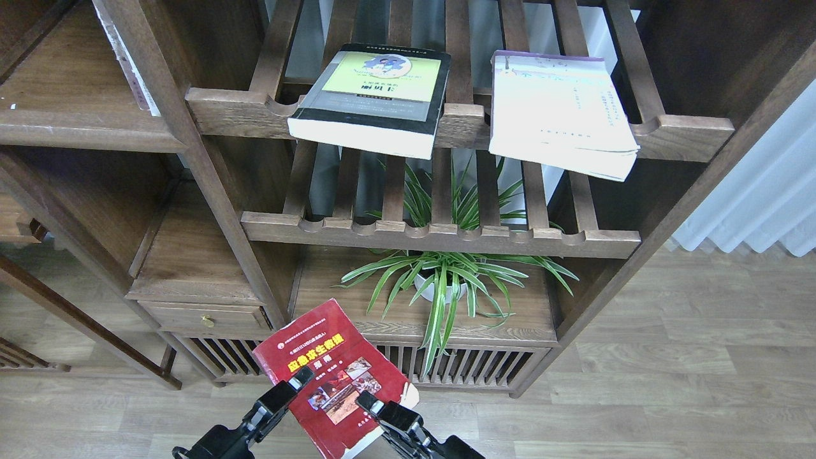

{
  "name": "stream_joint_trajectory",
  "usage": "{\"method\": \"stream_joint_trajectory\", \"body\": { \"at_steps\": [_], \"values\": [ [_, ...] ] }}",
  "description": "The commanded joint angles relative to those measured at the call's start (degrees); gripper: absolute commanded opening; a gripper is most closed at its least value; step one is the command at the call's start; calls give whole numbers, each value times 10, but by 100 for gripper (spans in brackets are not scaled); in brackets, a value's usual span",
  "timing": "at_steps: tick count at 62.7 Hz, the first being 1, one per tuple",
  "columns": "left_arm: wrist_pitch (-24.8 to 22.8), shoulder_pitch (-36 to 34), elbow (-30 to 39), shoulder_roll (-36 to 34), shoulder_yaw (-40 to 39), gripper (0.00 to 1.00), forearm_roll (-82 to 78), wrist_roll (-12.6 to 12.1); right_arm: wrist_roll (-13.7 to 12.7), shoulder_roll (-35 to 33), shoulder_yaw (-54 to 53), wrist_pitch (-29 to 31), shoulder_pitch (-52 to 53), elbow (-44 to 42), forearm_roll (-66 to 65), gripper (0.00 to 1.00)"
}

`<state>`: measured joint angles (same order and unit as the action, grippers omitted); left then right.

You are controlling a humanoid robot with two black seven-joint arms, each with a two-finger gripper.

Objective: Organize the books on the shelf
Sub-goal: 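Grasp the red book with the left gripper beside the right gripper, then carry the red book with the left gripper toward the side shelf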

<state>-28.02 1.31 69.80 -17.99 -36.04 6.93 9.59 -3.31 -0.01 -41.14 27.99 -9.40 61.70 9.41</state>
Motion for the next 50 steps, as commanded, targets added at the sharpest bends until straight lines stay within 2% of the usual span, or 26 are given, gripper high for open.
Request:
{"method": "stream_joint_trajectory", "body": {
  "at_steps": [1,3,4,6,8,11,12,13,14,15,20,23,25,26,27,30,50],
  "values": [
    [0,0,-2,-1,-28,8,0,2,1,0,-3,0,2,1,-2,84],
    [0,0,-2,-2,-26,8,0,1,1,0,-4,0,2,1,-2,80],
    [0,0,-2,-2,-25,8,0,1,2,0,-4,0,2,0,-2,73],
    [0,0,-2,-2,-25,8,0,1,2,0,-4,0,1,0,0,67],
    [0,0,-2,-2,-25,8,0,2,1,0,-4,0,-1,-3,1,51],
    [0,0,-2,-2,-25,8,0,2,1,0,-4,0,-1,-8,3,36],
    [0,0,-1,-2,-25,8,0,2,1,0,-4,0,-2,-12,4,24],
    [0,0,-1,-2,-25,8,0,2,1,0,-4,0,-2,-15,5,18],
    [0,0,-2,-2,-25,8,0,2,1,0,-3,0,-2,-23,8,7],
    [0,0,-2,-2,-25,8,0,2,0,0,-3,0,0,-31,11,4],
    [0,0,-1,-2,-25,8,0,2,-4,0,4,0,3,-50,11,4],
    [0,0,-1,-2,-25,8,0,2,-5,0,5,0,3,-54,9,7],
    [0,0,-2,-2,-25,8,0,2,-6,0,6,0,3,-54,8,15],
    [0,0,-1,-2,-25,8,0,1,-7,0,7,0,7,-58,4,56],
    [0,0,-2,-2,-25,8,0,1,-7,0,7,0,13,-59,1,77],
    [0,0,-2,-3,-25,8,0,2,-6,0,8,0,18,-57,-3,99],
    [0,-1,-1,-5,-30,8,0,1,1,0,8,0,20,-55,0,100]
  ]
}}
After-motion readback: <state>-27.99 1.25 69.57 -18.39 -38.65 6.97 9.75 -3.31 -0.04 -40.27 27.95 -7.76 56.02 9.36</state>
